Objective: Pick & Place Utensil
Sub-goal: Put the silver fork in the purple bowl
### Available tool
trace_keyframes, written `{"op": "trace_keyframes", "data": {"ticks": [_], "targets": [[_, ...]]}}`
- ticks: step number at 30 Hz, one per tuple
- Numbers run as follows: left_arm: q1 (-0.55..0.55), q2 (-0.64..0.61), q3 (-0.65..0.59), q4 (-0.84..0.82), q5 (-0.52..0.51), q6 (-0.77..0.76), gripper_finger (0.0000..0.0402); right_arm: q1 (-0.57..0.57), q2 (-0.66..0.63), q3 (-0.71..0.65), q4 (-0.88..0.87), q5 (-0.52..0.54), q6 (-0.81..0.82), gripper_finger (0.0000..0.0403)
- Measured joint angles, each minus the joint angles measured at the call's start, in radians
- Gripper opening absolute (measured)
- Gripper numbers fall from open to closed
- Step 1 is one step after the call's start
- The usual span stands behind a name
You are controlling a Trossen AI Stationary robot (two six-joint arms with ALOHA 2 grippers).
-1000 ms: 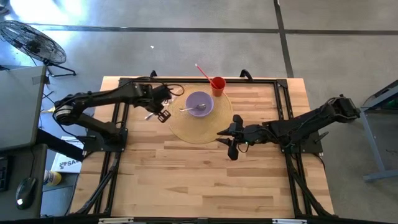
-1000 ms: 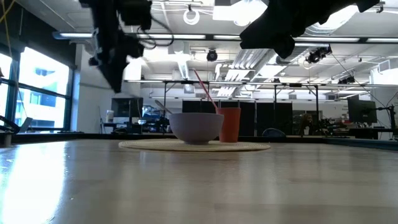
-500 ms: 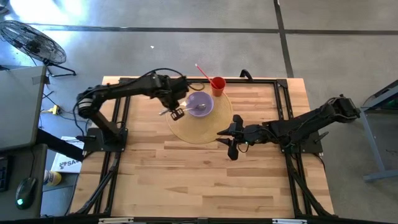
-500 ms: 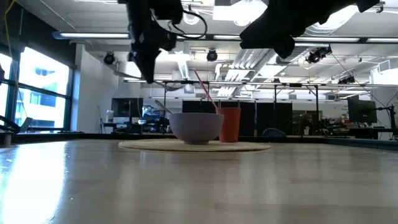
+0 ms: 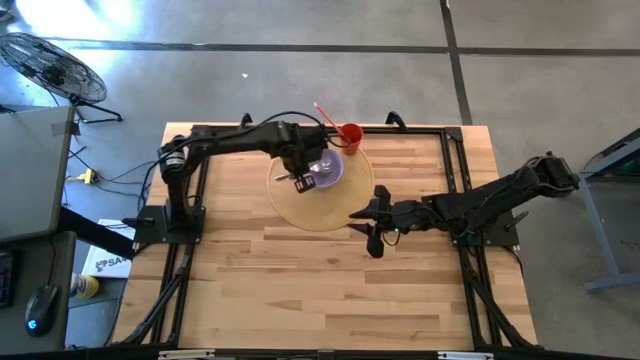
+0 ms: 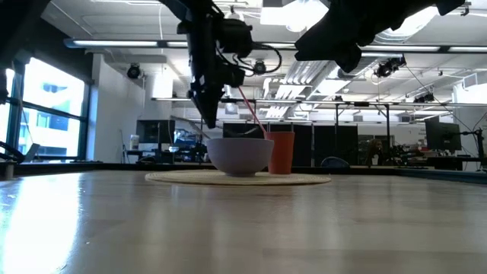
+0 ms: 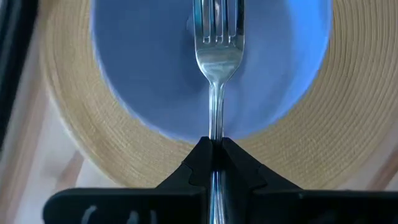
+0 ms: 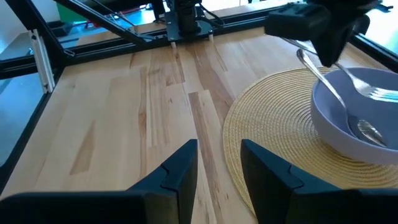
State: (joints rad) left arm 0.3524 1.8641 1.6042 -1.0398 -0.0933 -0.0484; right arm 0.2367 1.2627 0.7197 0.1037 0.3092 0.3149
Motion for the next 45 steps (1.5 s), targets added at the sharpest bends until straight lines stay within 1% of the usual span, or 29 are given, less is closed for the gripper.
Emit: {"op": "trace_keyframes", "data": {"ticks": [5, 9, 14, 22, 26, 29, 33, 45], "targets": [[0.041, 0.028, 0.000, 0.020, 0.026, 0.045, 0.0015, 0.000, 0.000, 0.000, -0.002, -0.005, 0.002, 0.0116], [0.067, 0.028, 0.000, 0.087, 0.063, 0.063, 0.0015, 0.000, 0.000, 0.000, -0.002, -0.004, 0.002, 0.0116], [0.088, 0.028, 0.000, 0.101, 0.066, 0.076, 0.0016, 0.000, 0.000, 0.000, -0.003, -0.009, 0.002, 0.0116], [0.086, 0.028, -0.022, 0.130, 0.069, 0.139, 0.0016, 0.000, 0.000, 0.000, -0.003, -0.028, 0.001, 0.0116], [0.086, 0.037, -0.026, 0.114, 0.069, 0.182, 0.0016, 0.000, 0.000, 0.000, -0.004, -0.028, 0.002, 0.0116], [0.086, 0.037, -0.053, 0.153, 0.072, 0.203, 0.0016, 0.000, 0.000, 0.000, -0.004, -0.028, 0.000, 0.0116], [0.086, 0.037, -0.073, 0.184, 0.088, 0.205, 0.0016, 0.000, 0.000, 0.000, -0.009, -0.028, 0.001, 0.0116], [0.079, 0.037, -0.075, 0.184, 0.087, 0.201, 0.0017, 0.000, 0.000, 0.000, -0.008, -0.028, 0.001, 0.0116]]}}
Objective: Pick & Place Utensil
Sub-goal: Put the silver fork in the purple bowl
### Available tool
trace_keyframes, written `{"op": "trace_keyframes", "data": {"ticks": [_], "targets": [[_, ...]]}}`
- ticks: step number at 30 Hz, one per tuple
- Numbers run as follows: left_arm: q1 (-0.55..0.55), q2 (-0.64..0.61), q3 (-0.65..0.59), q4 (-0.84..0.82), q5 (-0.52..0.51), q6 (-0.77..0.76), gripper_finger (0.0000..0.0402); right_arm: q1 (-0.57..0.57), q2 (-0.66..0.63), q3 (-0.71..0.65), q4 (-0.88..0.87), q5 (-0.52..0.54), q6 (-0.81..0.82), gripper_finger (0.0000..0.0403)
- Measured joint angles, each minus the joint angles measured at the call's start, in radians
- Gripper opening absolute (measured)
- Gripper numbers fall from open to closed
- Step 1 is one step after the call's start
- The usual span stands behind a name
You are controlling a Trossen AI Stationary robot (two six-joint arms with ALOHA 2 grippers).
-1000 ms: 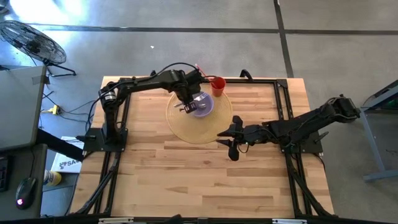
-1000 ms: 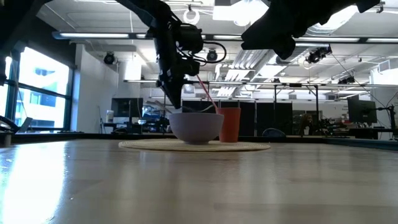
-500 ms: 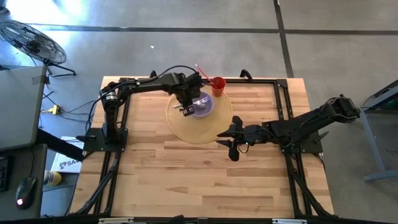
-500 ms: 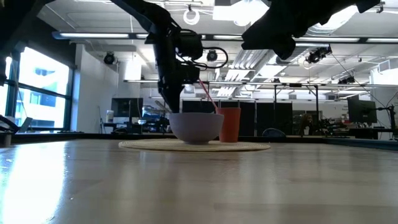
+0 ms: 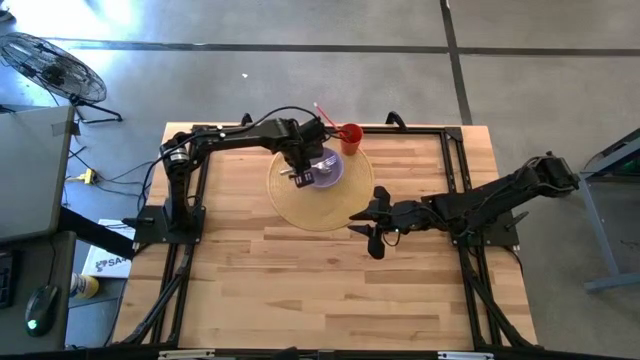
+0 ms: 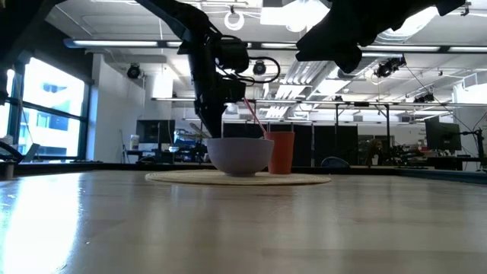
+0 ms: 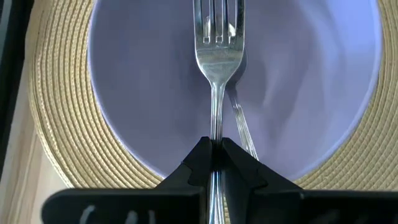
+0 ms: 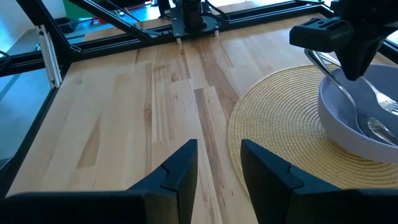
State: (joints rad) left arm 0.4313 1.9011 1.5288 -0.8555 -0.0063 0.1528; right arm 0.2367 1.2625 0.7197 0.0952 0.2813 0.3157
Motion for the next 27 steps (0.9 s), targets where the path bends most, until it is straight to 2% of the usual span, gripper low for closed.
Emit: {"op": "trace_keyframes", "data": {"ticks": [22, 27], "targets": [[0.000, 0.000, 0.000, 0.046, 0.044, -0.026, 0.0017, 0.000, 0.000, 0.000, -0.001, 0.000, -0.001, 0.0116], [0.000, 0.000, 0.000, 0.047, 0.044, -0.027, 0.0034, 0.000, 0.000, 0.000, -0.001, 0.000, -0.001, 0.0116]]}}
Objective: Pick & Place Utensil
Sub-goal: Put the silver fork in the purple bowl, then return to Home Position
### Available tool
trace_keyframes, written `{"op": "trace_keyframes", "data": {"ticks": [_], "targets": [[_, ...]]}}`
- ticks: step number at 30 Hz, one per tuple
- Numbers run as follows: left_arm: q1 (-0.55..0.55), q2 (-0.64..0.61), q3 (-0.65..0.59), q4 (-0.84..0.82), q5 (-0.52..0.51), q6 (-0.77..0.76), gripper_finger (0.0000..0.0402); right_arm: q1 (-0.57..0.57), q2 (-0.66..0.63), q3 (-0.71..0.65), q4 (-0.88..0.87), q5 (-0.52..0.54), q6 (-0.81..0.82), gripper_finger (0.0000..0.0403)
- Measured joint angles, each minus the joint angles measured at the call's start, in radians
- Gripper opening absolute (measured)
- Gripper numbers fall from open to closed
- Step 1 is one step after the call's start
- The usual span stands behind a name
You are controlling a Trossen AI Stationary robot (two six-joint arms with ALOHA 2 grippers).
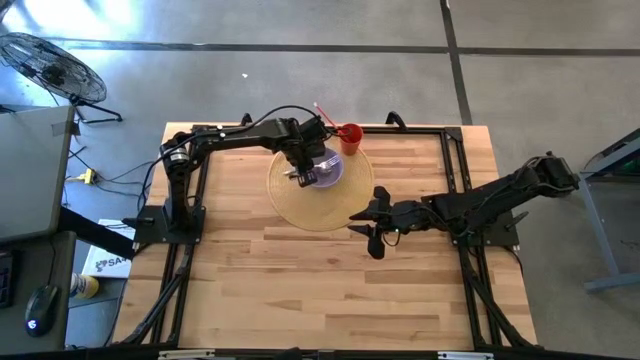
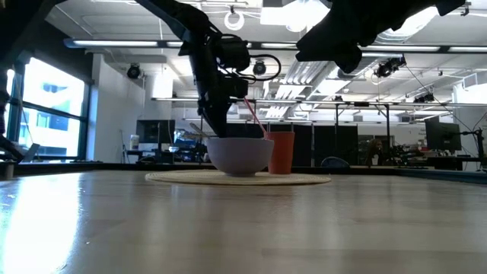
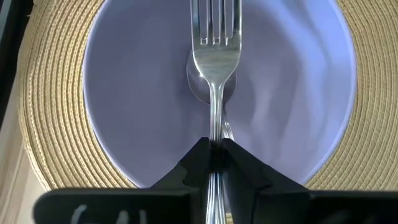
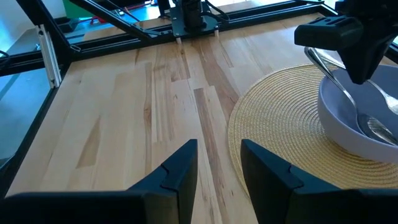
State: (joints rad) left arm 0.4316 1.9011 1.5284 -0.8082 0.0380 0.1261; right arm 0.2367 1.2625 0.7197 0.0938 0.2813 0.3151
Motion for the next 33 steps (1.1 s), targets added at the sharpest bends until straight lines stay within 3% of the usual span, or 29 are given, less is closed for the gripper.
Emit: {"op": "trace_keyframes", "data": {"ticks": [7, 13, 19, 28, 33], "targets": [[0.000, 0.000, 0.000, 0.000, -0.003, -0.001, 0.0069, 0.000, 0.000, 0.000, 0.000, 0.000, 0.000, 0.0116], [0.000, 0.000, 0.003, -0.007, -0.003, -0.012, 0.0073, 0.000, 0.000, 0.000, 0.000, 0.000, 0.000, 0.0116], [0.000, 0.000, 0.078, -0.131, 0.017, -0.028, 0.0073, 0.000, 0.000, 0.000, 0.000, 0.000, 0.002, 0.0116], [0.000, -0.025, 0.105, -0.374, 0.061, -0.053, 0.0022, 0.000, 0.000, 0.000, -0.033, 0.000, 0.021, 0.0116], [-0.015, -0.091, 0.061, -0.344, 0.135, -0.048, 0.0003, 0.000, 0.000, 0.000, -0.035, 0.001, 0.018, 0.0116]]}}
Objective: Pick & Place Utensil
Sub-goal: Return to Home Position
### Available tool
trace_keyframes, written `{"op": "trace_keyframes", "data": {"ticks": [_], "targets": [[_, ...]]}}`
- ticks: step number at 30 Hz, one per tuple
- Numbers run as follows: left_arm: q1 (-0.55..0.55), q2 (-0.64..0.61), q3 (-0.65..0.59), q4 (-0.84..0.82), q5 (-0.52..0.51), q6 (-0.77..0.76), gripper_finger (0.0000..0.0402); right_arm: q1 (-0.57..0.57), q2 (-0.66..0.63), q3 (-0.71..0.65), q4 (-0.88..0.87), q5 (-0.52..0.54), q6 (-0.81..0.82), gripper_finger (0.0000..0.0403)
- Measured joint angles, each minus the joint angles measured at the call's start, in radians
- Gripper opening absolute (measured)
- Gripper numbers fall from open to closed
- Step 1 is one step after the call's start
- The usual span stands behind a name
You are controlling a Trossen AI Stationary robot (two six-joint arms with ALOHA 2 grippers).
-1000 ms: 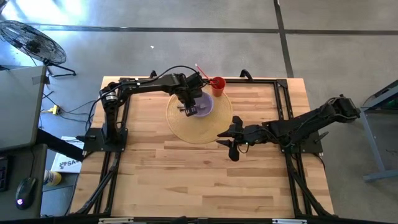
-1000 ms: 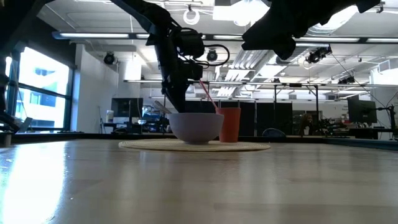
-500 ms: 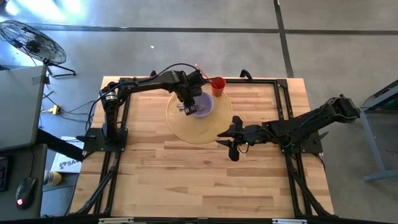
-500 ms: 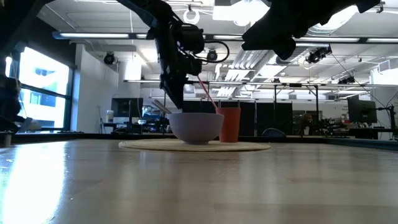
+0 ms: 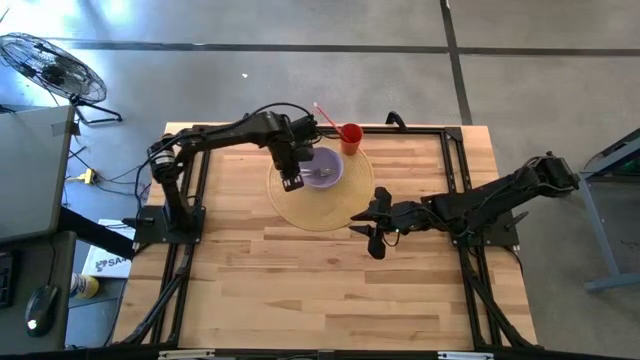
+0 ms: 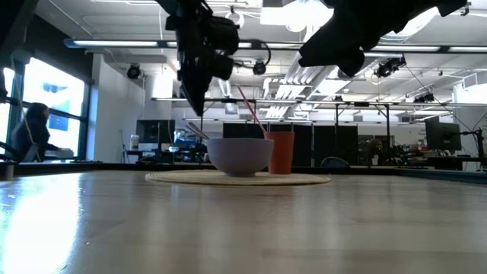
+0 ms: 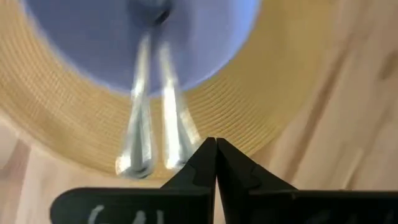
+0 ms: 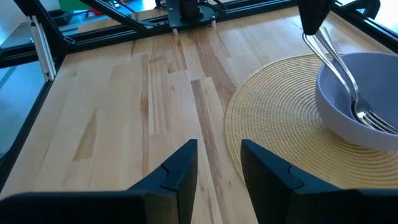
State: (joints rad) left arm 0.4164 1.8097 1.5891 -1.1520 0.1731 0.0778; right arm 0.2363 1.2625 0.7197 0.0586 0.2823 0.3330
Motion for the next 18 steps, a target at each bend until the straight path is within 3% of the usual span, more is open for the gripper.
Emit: {"op": "trace_keyframes", "data": {"ticks": [9, 18], "targets": [[-0.032, -0.186, -0.090, 0.187, 0.069, 0.019, 0.0001, 0.000, 0.000, 0.000, 0.000, 0.007, -0.001, 0.0116], [-0.052, -0.458, -0.336, 0.424, 0.166, 0.020, 0.0001, 0.000, 0.000, 0.000, -0.010, 0.007, -0.001, 0.0116]]}}
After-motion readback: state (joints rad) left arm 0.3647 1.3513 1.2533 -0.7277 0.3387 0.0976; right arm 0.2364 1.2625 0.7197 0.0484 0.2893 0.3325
